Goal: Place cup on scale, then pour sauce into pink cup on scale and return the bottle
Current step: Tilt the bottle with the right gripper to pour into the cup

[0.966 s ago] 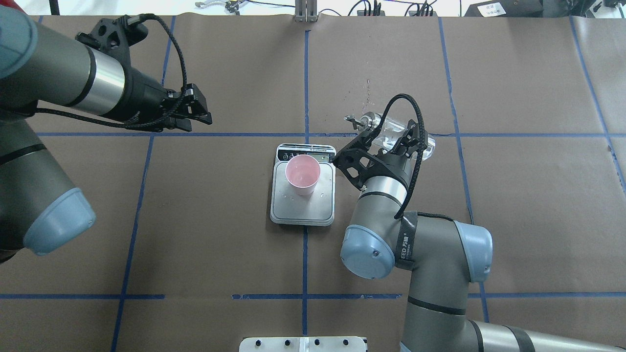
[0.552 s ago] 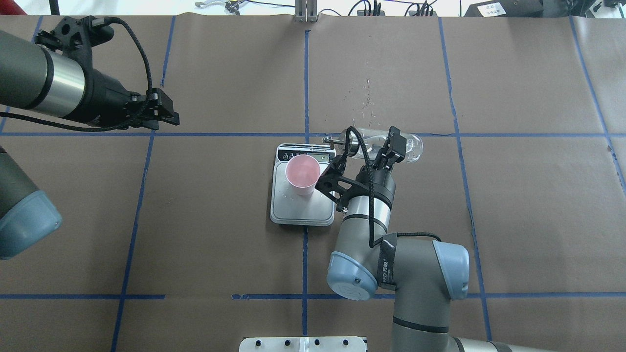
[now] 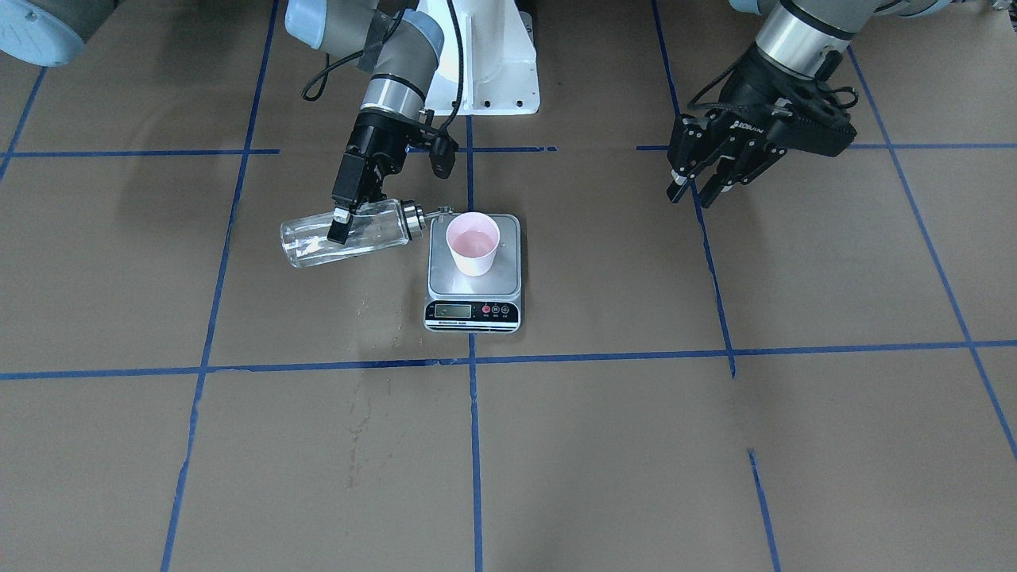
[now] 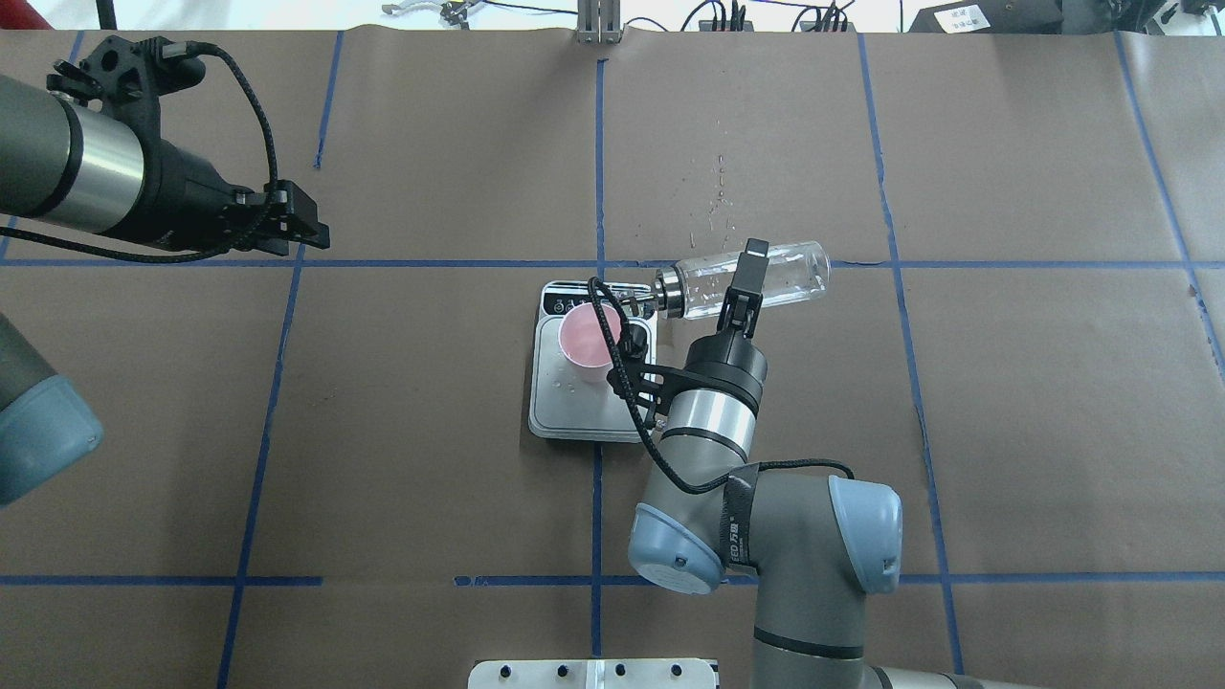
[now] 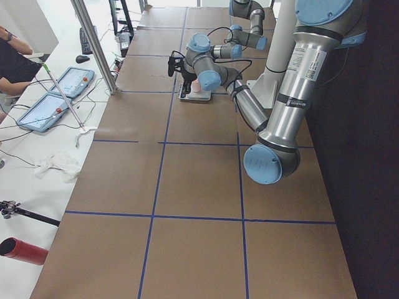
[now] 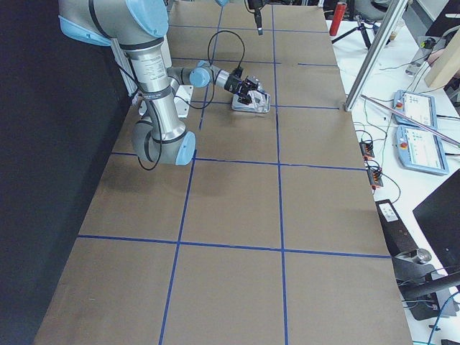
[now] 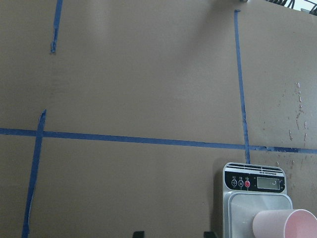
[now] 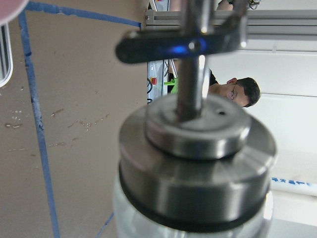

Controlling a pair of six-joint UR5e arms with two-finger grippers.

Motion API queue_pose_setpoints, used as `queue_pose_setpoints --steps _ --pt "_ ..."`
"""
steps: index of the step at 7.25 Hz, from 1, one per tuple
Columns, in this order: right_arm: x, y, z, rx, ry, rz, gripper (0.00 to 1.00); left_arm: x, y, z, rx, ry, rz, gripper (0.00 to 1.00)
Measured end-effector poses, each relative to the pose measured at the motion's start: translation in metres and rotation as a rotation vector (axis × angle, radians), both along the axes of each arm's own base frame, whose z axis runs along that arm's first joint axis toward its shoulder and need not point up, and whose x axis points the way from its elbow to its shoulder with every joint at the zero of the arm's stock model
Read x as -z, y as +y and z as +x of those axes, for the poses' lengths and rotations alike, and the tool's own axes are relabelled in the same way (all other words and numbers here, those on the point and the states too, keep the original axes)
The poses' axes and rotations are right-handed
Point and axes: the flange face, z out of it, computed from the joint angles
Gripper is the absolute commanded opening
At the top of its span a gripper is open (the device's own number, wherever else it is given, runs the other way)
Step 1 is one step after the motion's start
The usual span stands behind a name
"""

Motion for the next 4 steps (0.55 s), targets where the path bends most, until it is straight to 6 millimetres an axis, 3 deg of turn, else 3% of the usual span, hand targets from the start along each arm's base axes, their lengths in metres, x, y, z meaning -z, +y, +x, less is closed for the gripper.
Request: queue_pose_setpoints --steps 4 --pt "0.0075 -0.0041 0.0015 0.066 0.278 0.050 0.00 -0.0016 -0.0001 0.0000 0.000 -0.003 -0.003 0.51"
